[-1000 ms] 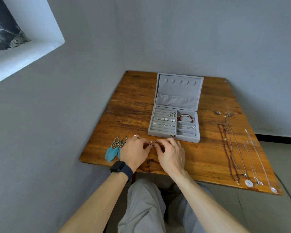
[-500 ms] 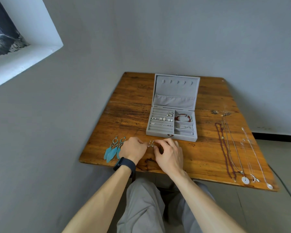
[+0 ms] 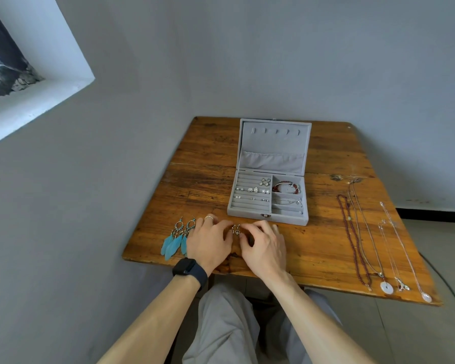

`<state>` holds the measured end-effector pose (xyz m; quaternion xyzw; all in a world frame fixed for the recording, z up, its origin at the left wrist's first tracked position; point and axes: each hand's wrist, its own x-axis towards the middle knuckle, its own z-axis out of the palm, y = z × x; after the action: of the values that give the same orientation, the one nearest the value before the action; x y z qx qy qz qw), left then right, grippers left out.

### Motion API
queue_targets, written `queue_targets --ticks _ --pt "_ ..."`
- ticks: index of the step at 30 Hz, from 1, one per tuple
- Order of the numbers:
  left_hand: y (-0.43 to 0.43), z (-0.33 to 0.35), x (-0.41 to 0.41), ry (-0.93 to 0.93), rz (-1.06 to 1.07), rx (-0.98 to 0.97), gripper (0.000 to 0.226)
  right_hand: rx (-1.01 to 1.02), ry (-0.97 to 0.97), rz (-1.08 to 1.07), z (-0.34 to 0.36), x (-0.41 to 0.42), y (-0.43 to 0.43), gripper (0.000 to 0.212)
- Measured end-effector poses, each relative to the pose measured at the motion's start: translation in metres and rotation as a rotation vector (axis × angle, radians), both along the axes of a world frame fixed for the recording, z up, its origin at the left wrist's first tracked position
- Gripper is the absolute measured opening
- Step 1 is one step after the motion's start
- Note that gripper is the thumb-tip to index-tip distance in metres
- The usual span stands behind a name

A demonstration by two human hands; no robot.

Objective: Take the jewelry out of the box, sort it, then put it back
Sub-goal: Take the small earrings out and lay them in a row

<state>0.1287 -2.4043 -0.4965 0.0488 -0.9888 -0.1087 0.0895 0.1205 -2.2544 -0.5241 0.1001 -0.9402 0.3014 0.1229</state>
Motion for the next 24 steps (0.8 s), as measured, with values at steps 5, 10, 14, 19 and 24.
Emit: queue_targets --ticks 5,10,14,19,24 --pt "-0.007 0.015 -0.013 0.081 -0.07 0.104 0.034 -0.202 -0.02 0.103 0.013 -0.008 0.023 0.028" --pt "0.001 0.031 -0.06 0.163 -0.152 0.136 0.039 -0.139 0.05 0.047 0.041 -0.07 0.055 0.019" --pt "0.018 0.02 -0.099 0.064 -0.227 0.079 0.057 0.062 -0.07 -0.019 0.05 -0.13 0.063 0.022" --pt "0.027 -0.009 -0.118 -0.021 -0.243 0.102 0.066 0.201 -0.112 0.013 0.05 -0.167 0.055 0.03" --pt "0.028 -0.014 -0.121 -0.04 -0.237 0.08 0.069 0.262 -0.066 -0.002 0.047 -0.173 0.049 0.027"
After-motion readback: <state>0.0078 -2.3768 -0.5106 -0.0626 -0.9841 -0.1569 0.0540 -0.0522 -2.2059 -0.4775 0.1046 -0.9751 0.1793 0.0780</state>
